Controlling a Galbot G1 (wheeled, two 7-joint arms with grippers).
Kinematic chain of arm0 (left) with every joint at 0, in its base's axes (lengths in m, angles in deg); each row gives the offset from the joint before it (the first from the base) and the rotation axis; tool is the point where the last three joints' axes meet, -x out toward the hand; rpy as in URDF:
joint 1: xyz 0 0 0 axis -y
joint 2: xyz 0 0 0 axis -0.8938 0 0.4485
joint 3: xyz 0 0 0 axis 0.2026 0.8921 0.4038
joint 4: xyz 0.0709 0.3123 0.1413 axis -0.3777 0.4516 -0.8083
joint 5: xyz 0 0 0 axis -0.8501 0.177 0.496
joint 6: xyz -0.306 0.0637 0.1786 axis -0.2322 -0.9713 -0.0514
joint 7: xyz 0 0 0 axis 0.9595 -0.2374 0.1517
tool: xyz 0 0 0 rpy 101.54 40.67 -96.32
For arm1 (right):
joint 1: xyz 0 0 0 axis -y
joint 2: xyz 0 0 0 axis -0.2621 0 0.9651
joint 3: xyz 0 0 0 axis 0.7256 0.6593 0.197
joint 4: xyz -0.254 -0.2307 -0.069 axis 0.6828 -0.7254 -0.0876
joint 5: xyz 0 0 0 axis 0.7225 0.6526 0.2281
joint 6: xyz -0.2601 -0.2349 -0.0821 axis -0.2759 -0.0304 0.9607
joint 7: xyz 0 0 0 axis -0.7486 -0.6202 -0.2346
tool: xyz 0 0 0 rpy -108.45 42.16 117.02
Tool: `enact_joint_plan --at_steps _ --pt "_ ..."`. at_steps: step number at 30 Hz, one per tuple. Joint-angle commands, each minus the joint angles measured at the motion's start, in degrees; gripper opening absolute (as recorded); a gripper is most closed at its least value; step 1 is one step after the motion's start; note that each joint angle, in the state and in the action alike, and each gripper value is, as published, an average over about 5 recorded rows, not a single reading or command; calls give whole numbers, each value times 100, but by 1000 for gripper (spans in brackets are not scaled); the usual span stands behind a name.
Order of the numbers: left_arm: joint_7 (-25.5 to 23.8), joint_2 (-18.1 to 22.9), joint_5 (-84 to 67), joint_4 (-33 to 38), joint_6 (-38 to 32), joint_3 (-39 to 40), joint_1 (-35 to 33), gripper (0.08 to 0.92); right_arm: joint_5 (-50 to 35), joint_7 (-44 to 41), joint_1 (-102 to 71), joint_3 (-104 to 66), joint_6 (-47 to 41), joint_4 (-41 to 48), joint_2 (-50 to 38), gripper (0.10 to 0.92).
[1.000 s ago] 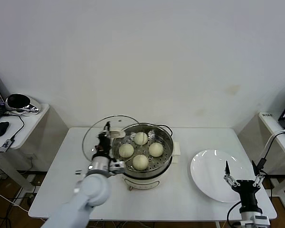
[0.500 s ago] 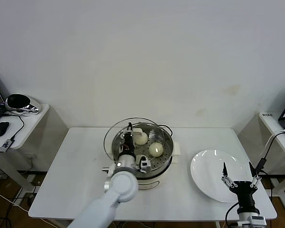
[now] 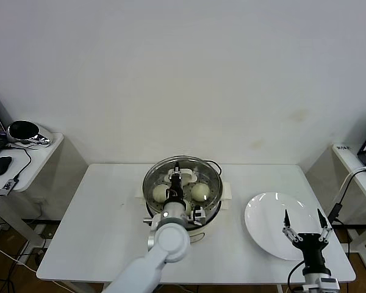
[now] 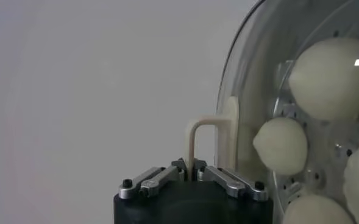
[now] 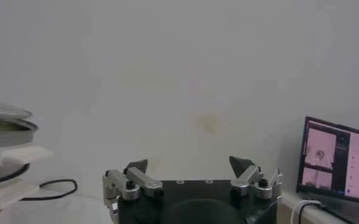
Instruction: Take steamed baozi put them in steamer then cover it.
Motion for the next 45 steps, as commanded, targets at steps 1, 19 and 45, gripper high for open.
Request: enact_joint_plan --at_steps 1,19,45 --pt "-50 113 158 -99 -3 40 4 146 5 2 -3 0 9 5 -3 823" --pt "7 207 198 -181 -80 45 -63 146 3 -7 -1 20 33 44 -12 823" --pt "1694 -1346 -3662 3285 -821 -1600 -2967 696 148 7 -55 159 53 59 38 823"
